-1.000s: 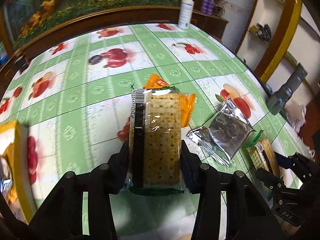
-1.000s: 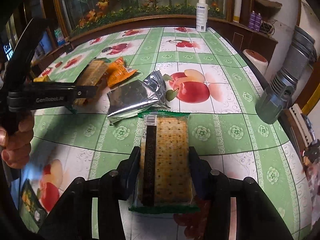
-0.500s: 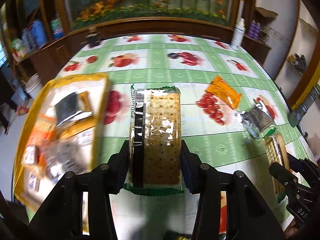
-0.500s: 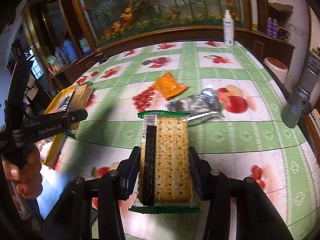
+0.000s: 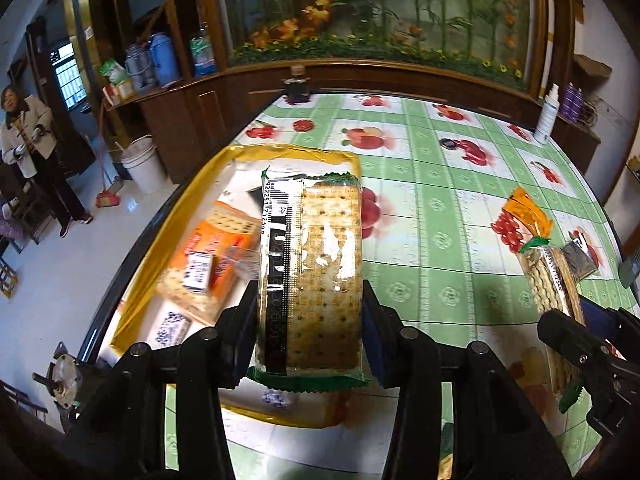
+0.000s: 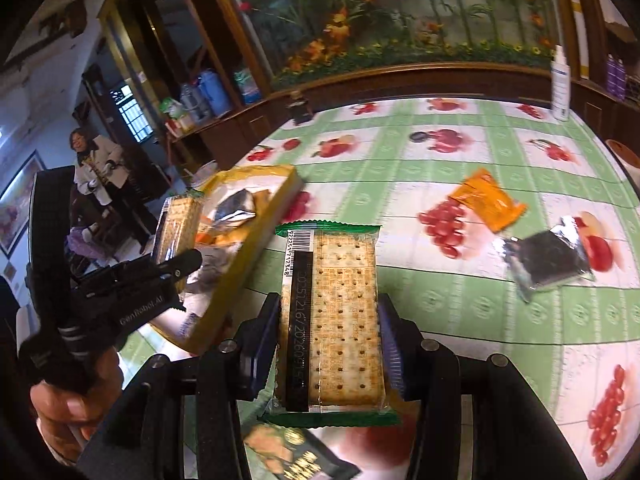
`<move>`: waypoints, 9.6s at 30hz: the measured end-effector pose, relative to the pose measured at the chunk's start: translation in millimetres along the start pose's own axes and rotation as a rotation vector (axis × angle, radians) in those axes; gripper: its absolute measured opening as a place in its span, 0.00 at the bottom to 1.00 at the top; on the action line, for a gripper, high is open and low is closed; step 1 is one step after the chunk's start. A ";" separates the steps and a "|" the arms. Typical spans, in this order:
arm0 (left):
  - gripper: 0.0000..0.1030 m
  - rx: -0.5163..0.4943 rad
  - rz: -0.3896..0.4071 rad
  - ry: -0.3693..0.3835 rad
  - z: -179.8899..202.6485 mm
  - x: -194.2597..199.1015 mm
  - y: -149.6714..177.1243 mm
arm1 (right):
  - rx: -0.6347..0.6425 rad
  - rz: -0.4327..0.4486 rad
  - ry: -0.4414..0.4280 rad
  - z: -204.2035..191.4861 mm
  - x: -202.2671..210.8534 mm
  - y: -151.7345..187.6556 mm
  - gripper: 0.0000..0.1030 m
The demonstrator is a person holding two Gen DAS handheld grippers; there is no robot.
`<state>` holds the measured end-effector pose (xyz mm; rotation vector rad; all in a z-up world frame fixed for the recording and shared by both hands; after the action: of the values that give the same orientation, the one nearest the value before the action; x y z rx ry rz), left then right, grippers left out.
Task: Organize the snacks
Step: 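Carry both green-edged cracker packs over the white tray, then lower both cracker packs into the tray and open both grippers, then move both grippers toward the orange snack bag and silver foil packet, then grasp the orange snack bag with the left gripper while the right gripper approaches the silver foil packet, then grasp the silver foil packet with the right gripper while the left gripper lifts the orange bag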
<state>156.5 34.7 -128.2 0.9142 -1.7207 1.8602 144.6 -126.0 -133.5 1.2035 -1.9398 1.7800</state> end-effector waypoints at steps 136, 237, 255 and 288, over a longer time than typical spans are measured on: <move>0.58 0.086 -0.127 -0.122 -93.9 -100.7 -41.6 | 0.009 -0.124 -0.135 -75.5 -208.7 -104.0 0.50; 0.68 -0.055 -0.237 0.192 99.6 -64.3 -6.2 | -0.103 -0.036 -0.015 153.9 -40.0 -53.0 0.79; 0.68 -0.775 -0.152 0.429 237.7 -66.6 6.5 | -0.349 -0.104 0.002 185.4 -5.9 42.4 0.84; 0.68 -0.626 -0.246 0.537 193.1 -14.9 40.4 | -0.253 -0.111 0.145 198.0 -48.8 -13.5 0.85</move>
<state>170.6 -158.9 -165.9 0.3136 -1.5968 1.1452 252.0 -286.2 -201.0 1.0448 -1.9058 1.4718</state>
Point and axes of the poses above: each gripper's, at about its wrist camera, not at the fingertips, and x roughly against the way its jaws point, z to its right, y to its underside, the point moved 10 cm from there along -x, roughly the way its jaws point, and after that the axes turned 6 degrees about x, right-handed, at the moved point
